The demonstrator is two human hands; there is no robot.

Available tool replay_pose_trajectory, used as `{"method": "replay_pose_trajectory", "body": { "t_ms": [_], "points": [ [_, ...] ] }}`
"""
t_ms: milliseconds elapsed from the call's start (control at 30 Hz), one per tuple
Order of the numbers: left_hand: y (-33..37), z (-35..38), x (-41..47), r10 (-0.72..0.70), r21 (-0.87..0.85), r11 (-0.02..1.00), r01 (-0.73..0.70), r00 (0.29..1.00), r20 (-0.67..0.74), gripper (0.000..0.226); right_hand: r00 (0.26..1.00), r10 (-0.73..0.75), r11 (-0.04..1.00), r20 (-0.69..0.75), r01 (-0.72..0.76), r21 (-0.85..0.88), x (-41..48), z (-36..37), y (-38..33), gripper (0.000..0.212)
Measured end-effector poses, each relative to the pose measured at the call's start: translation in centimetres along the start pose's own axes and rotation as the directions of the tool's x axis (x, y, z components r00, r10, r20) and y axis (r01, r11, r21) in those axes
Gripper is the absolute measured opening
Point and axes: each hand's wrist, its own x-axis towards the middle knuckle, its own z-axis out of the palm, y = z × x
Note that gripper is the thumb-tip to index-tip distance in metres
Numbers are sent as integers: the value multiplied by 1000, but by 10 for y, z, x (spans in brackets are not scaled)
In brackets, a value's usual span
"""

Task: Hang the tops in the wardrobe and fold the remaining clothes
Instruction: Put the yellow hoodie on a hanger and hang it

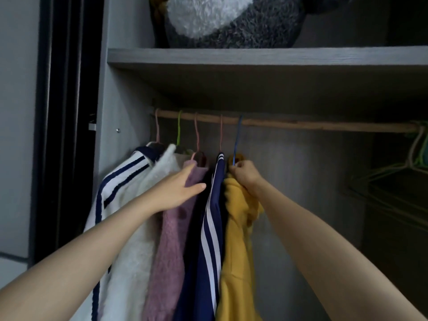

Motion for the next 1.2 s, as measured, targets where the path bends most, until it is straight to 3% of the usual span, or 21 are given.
{"method": "replay_pose_trajectory", "body": {
  "t_ms": [133, 300, 400, 533, 633, 800, 1033, 1200],
  "points": [
    [6, 7, 3, 4, 7, 1000, -4, 998, -67, 72, 1000, -16, 1000, -11, 16, -23, 6, 7, -4, 25],
    [14, 15, 0, 2, 60, 998, 3, 996, -92, 56, 998, -63, 985, 22, 66, -159, -6, 8, 3, 44],
    [29, 15, -1, 76, 77, 995, -64, 985, -153, 44, 990, -130, 970, 53, 138, -198, -19, -4, 11, 49],
    [58, 17, -1, 196, 99, 979, -177, 954, -228, 40, 986, -164, 922, 8, 156, -355, -30, -44, 29, 35],
    [79, 25, 0, 250, 73, 968, -240, 952, -179, 40, 989, -128, 801, -70, 61, -596, -45, -89, 54, 34],
    [116, 52, 13, 335, 13, 942, -336, 934, -126, 37, 953, -88, 471, -288, -215, -855, -95, -178, 96, 34],
    [160, 97, 22, 411, -36, 910, -412, 911, -43, 37, 911, -140, 69, -387, -381, -922, -162, -254, 120, 34],
    [172, 111, 25, 422, -82, 903, -422, 906, -8, 38, 883, 5, -81, -470, -468, -880, -188, -284, 135, 34]
  ]
}}
